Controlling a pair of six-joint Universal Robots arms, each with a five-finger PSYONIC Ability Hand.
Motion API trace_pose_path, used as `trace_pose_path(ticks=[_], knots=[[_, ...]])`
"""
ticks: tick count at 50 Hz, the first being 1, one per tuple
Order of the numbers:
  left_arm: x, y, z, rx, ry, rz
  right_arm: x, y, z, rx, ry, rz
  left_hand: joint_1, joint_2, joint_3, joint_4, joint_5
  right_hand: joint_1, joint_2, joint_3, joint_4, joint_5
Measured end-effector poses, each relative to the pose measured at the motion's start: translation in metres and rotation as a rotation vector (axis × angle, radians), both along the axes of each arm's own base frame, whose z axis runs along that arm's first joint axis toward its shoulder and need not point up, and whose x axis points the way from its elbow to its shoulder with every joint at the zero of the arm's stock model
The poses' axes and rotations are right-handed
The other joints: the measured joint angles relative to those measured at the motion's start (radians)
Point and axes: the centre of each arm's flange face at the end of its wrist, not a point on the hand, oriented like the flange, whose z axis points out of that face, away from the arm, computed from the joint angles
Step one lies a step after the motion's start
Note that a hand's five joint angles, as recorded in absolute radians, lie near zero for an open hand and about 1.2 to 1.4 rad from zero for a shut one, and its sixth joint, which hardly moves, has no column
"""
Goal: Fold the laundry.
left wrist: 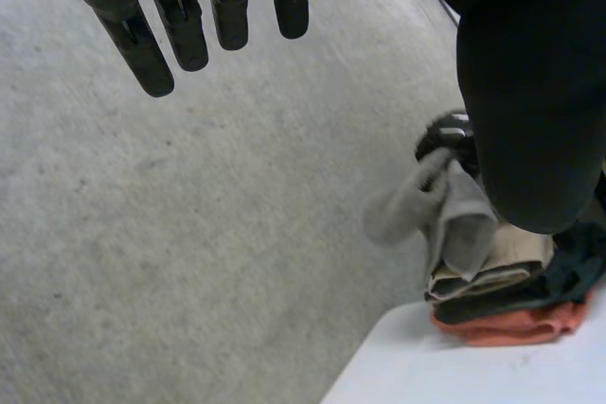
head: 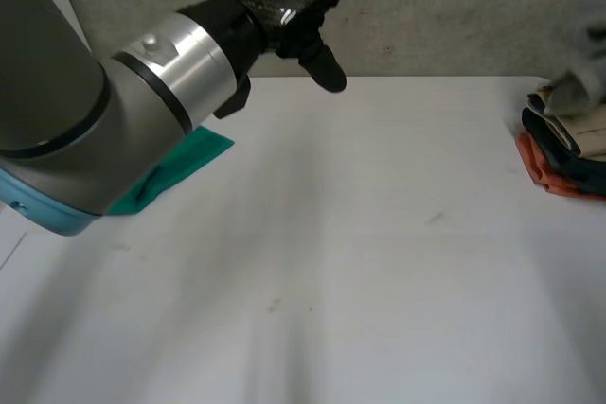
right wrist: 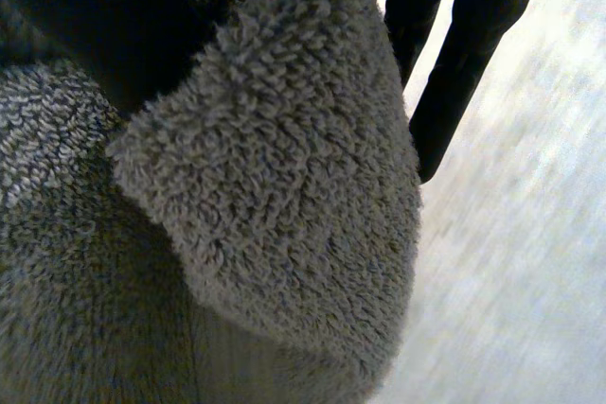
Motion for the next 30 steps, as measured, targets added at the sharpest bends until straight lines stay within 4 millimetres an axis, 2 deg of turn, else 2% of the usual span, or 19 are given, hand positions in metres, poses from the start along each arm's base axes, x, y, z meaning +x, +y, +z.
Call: trace_pose_path(ticks=[1, 2, 4, 6, 8, 9, 10, 11, 13, 16, 22, 23, 24, 26, 30], knots=[[-0.001, 0.0, -0.003, 0.007, -0.006, -0.002, -0.007, -0.003, -0.017, 0.031, 0.003, 0.015, 0.0, 0.0, 0.0, 0.0, 0.0, 0.0, 0.0, 0.0, 0.0, 0.0], [-0.002, 0.0, -0.004, 0.009, -0.007, -0.002, -0.009, -0.004, -0.022, 0.039, 0.004, 0.019, 0.0, 0.0, 0.0, 0.0, 0.0, 0.0, 0.0, 0.0, 0.0, 0.0], [-0.005, -0.001, -0.012, 0.024, -0.019, -0.007, -0.022, -0.007, -0.056, 0.102, 0.009, 0.05, 0.0, 0.0, 0.0, 0.0, 0.0, 0.0, 0.0, 0.0, 0.002, 0.0], [-0.007, -0.001, -0.016, 0.034, -0.026, -0.011, -0.03, -0.006, -0.079, 0.142, 0.011, 0.069, 0.0, 0.0, 0.0, 0.0, 0.0, -0.005, -0.026, -0.03, -0.038, -0.001], [-0.008, -0.001, -0.017, 0.036, -0.027, -0.012, -0.032, -0.006, -0.082, 0.15, 0.01, 0.071, 0.0, 0.0, 0.0, 0.0, 0.0, -0.026, -0.087, -0.095, -0.117, -0.053], [-0.009, -0.001, -0.021, 0.043, -0.033, -0.015, -0.041, -0.004, -0.093, 0.173, 0.008, 0.068, 0.0, 0.0, 0.0, 0.0, 0.0, -0.433, -0.521, -0.512, -0.524, -0.426], [-0.01, -0.001, -0.022, 0.044, -0.034, -0.016, -0.044, -0.003, -0.093, 0.176, 0.007, 0.062, 0.0, 0.0, 0.0, 0.0, 0.0, -0.583, -0.693, -0.678, -0.693, -0.545], [-0.01, -0.001, -0.022, 0.045, -0.035, -0.017, -0.048, -0.002, -0.091, 0.177, 0.006, 0.053, 0.0, 0.0, 0.0, 0.0, 0.0, -0.698, -0.797, -0.786, -0.818, -0.627], [-0.011, -0.001, -0.022, 0.045, -0.035, -0.018, -0.052, 0.0, -0.085, 0.173, 0.005, 0.037, 0.001, 0.0, 0.0, 0.0, 0.0, -0.759, -0.872, -0.872, -0.917, -0.708], [-0.012, 0.001, -0.02, 0.04, -0.031, -0.023, -0.059, 0.007, -0.055, 0.149, -0.001, -0.014, 0.001, 0.0, 0.0, 0.0, 0.0, -0.781, -0.912, -0.933, -0.987, -0.852], [-0.014, 0.007, -0.015, 0.029, -0.023, -0.036, -0.065, 0.032, 0.006, 0.141, -0.031, -0.114, 0.001, 0.0, 0.0, 0.0, 0.0, -0.781, -0.912, -0.933, -0.987, -0.856], [-0.014, 0.007, -0.015, 0.028, -0.022, -0.037, -0.066, 0.035, 0.011, 0.144, -0.035, -0.125, 0.001, 0.0, 0.0, 0.0, 0.0, -0.781, -0.912, -0.933, -0.988, -0.856], [-0.014, 0.01, -0.013, 0.026, -0.02, -0.042, -0.07, 0.045, 0.025, 0.16, -0.051, -0.17, 0.001, 0.0, 0.0, 0.0, 0.0, -0.781, -0.912, -0.933, -0.988, -0.856], [-0.014, 0.014, -0.011, 0.023, -0.018, -0.048, -0.08, 0.058, 0.036, 0.192, -0.071, -0.247, 0.001, 0.0, 0.0, 0.0, 0.0, -0.781, -0.912, -0.933, -0.988, -0.856], [-0.014, 0.021, -0.007, 0.018, -0.015, -0.058, -0.104, 0.081, 0.046, 0.269, -0.074, -0.422, 0.0, 0.0, 0.0, 0.0, 0.0, -0.781, -0.912, -0.933, -0.988, -0.856]])
